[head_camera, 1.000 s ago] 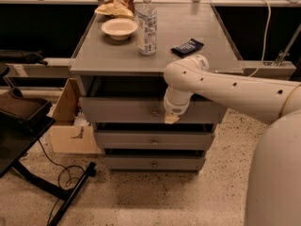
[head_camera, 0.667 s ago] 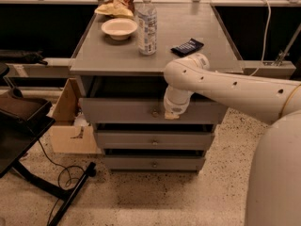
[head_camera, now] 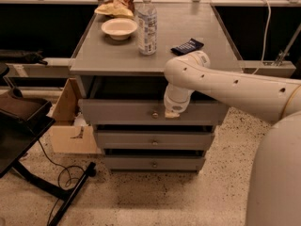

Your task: Open top drawer

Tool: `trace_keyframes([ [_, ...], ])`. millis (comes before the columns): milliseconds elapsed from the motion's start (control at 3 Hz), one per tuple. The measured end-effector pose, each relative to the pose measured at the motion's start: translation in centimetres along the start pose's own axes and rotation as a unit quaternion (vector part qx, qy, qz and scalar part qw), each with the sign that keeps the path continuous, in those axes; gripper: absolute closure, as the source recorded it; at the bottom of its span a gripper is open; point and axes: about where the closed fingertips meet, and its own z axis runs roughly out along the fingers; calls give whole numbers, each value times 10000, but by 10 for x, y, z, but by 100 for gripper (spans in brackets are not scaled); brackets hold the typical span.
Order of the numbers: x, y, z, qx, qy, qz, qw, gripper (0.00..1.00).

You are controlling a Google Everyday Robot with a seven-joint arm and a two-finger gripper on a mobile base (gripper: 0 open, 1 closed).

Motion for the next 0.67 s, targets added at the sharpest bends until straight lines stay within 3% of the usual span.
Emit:
trace_keyframes([
  [667,-1,-2,-8,0,0,0,10000,100],
])
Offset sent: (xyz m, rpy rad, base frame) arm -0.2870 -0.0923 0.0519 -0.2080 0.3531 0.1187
